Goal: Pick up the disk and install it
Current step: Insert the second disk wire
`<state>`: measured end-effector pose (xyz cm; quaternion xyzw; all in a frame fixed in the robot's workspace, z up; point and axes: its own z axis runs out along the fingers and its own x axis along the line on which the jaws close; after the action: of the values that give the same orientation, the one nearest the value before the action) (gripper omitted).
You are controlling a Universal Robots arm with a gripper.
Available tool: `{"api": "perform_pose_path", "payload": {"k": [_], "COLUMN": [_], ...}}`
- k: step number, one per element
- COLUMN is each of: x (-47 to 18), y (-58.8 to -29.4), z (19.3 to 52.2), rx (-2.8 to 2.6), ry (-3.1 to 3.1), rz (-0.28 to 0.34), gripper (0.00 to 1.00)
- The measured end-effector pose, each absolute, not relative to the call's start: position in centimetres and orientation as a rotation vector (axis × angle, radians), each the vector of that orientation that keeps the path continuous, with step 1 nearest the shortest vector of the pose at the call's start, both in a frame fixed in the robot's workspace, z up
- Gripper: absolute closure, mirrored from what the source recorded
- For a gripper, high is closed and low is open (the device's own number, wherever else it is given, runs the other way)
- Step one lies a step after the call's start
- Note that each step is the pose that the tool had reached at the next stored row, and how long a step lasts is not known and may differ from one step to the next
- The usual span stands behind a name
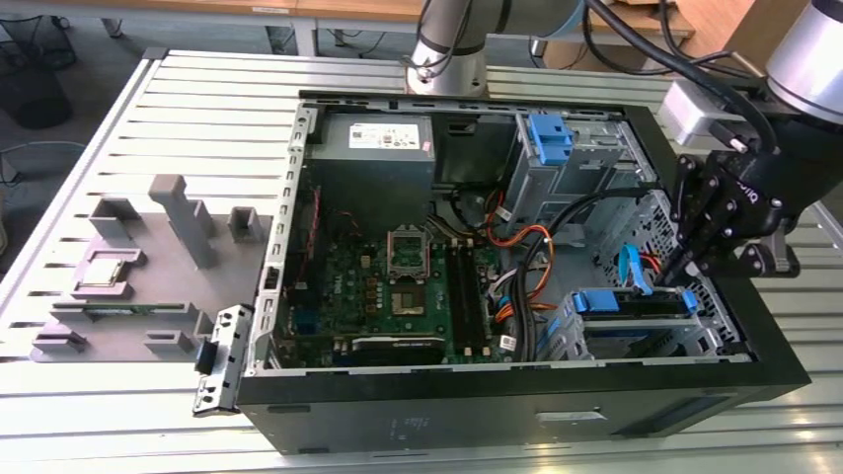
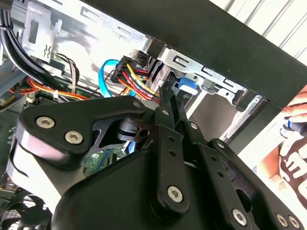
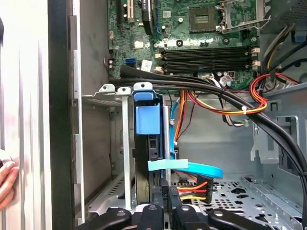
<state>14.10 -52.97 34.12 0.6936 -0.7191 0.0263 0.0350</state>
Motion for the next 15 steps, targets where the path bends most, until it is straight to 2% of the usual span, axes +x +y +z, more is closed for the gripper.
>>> {"api": "perform_pose_path", "payload": {"k": [15], "x": [13.13], "y": [-53.36], "z": [34.07], "rx": [2.2], "ry": [-2.176], "rz": [0.114], "gripper": [0.83]}}
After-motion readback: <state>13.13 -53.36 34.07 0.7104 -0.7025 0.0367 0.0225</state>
